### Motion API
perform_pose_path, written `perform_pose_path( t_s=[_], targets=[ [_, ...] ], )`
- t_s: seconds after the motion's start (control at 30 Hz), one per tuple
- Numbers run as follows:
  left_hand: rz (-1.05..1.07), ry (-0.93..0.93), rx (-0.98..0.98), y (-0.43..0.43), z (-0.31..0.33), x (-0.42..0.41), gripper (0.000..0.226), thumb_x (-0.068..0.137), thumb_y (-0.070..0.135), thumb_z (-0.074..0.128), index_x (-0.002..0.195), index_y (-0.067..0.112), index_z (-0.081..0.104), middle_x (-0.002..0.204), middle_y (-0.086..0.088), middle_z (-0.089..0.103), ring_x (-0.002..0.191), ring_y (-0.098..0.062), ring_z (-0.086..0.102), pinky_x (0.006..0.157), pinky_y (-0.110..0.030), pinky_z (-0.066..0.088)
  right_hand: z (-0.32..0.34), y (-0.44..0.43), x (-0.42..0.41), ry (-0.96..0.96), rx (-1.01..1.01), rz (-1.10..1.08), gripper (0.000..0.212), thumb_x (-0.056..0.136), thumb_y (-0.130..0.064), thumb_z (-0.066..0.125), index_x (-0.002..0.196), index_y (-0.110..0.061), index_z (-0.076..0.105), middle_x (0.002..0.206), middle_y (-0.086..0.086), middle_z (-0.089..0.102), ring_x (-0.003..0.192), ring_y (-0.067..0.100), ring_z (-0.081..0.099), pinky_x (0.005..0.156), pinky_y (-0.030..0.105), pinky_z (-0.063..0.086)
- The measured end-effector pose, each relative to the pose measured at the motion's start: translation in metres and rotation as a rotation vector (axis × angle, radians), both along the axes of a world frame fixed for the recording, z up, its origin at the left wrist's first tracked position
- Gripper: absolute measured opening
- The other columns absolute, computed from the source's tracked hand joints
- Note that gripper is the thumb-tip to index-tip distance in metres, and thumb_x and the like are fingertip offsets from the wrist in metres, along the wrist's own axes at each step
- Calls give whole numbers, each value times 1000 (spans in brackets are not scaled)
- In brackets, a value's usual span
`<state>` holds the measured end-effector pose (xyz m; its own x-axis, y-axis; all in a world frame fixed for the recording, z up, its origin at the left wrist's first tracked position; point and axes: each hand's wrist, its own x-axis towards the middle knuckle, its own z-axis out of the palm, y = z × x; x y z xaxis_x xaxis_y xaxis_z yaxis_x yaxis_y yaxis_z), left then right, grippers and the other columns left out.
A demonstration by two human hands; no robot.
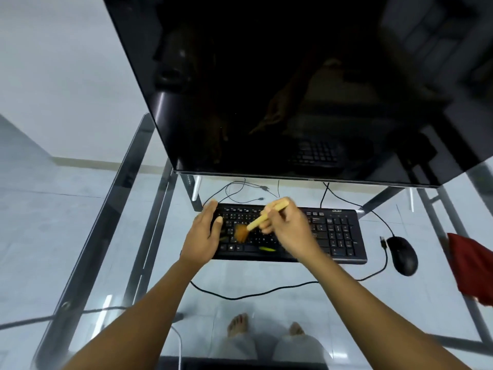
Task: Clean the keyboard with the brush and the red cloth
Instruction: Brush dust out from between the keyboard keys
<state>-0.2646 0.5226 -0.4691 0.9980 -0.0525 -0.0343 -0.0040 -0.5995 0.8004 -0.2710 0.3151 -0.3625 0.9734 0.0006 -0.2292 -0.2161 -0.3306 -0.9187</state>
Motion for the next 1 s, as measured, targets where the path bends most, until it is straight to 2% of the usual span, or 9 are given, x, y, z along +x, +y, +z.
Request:
perform_pose_path(
  t_s=[0.1,0.17,0.33,0.43,0.5,0.63,0.77,0.9,1.0],
  targets=[
    [-16,-6,-17,8,-5,-4,49,102,39,33,149,24,32,153,7,35,141,-9,29,116,-34,27,-11,10,-9,25,-177,270,9,97,-10,51,92,-12,57,75,-3,67,72,15,67,71,28,58],
    [-46,-15,-36,13,-4,-1,49,103,38,32,150,25,31,153,8,34,141,-7,29,116,-32,26,-14,2,-4,-198,-325,99,9,96,-10,52,91,-14,59,82,-4,66,77,13,65,69,27,53],
    [-32,7,-97,18,-9,-2,53,100,48,29,148,28,33,151,11,36,139,-3,30,115,-28,26,-9,8,-13,-29,-215,227,9,95,-10,54,89,-17,58,79,1,73,71,13,71,72,35,60],
    [6,50,-186,21,-8,1,48,101,48,30,145,31,38,147,13,42,135,-1,37,114,-28,30,-18,7,-7,-199,-346,124,7,94,-15,57,88,-19,58,84,-1,69,76,14,67,71,41,58],
    [20,100,-265,17,-4,5,46,100,46,31,143,32,42,143,14,47,131,1,42,113,-26,32,-16,7,-3,-296,-289,-43,8,93,-14,57,88,-20,57,83,-1,68,74,14,67,68,37,58],
    [113,113,-324,17,-5,8,43,102,46,29,138,33,49,135,15,54,125,1,48,108,-26,37,-18,28,-7,-69,-229,233,8,93,-15,60,85,-14,58,68,-3,69,63,8,68,65,35,60],
    [130,144,-369,11,-5,8,43,102,46,29,136,34,51,135,17,54,125,1,47,110,-26,36,-20,24,4,-261,-254,-36,13,94,-16,59,83,-9,55,65,-7,66,63,3,65,60,23,53],
    [160,131,-353,20,-8,7,43,102,49,28,136,35,50,135,16,55,125,-1,48,109,-29,37,-23,42,-1,-123,-292,236,12,93,-21,61,86,-12,56,66,-3,67,59,6,66,59,32,57],
    [130,166,-390,19,-8,5,45,102,49,28,138,35,49,137,18,53,128,2,45,112,-29,35,-28,30,12,-262,-316,-25,13,94,-20,58,84,-13,55,74,-1,66,66,8,65,58,32,53]
  ],
)
